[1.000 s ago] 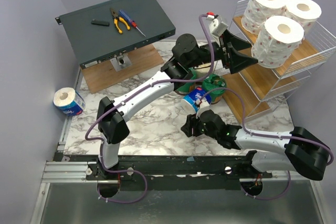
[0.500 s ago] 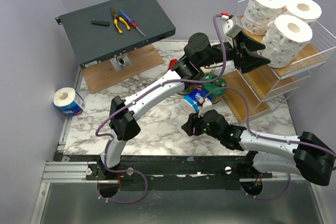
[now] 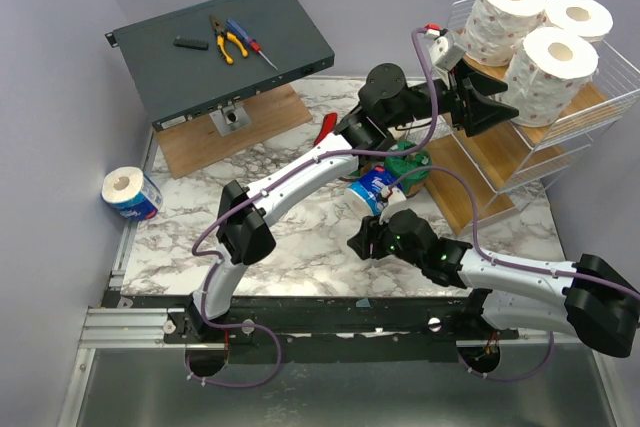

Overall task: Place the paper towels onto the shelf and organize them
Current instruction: Adjust the paper towel on the shelf.

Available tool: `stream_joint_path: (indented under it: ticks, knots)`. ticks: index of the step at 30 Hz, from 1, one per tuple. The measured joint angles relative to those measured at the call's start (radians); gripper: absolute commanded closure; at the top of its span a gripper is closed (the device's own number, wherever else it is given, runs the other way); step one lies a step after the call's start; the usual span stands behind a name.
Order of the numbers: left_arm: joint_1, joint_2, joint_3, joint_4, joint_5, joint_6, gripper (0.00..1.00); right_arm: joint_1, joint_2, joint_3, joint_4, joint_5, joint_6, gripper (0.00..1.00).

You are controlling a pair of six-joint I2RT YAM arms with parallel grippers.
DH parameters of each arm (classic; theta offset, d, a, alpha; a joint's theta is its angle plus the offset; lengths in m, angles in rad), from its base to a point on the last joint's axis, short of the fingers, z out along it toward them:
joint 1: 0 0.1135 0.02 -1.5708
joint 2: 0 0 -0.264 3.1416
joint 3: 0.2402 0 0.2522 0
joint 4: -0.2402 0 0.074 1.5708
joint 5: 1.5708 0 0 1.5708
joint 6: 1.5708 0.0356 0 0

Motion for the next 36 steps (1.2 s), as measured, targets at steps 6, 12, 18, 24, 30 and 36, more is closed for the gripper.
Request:
stream_joint_path:
  ticks: [6, 12, 18, 24, 30, 36]
  knots:
    - [-0.005, 0.029, 0.028, 0.023, -0.002, -0.016, 0.32, 0.0, 0.001, -0.001, 0.0, 0.004, 0.0, 0.47]
    - [-0.018, 0.055, 0.04, 0.058, -0.005, -0.036, 0.32, 0.0, 0.006, -0.001, 0.0, 0.008, 0.0, 0.47]
    - [-0.037, 0.071, 0.046, 0.092, -0.01, -0.065, 0.32, 0.0, 0.027, -0.001, 0.0, 0.009, 0.0, 0.48]
    - [-0.053, 0.086, 0.053, 0.113, -0.008, -0.084, 0.32, 0.0, 0.032, -0.001, 0.0, 0.011, 0.0, 0.48]
    - [-0.042, 0.038, -0.062, 0.169, -0.008, -0.093, 0.32, 0.0, 0.031, -0.001, -0.001, 0.018, -0.001, 0.49]
    - [-0.008, -0.056, -0.199, 0.24, -0.007, -0.111, 0.34, 0.0, 0.027, -0.001, -0.002, 0.022, -0.001, 0.49]
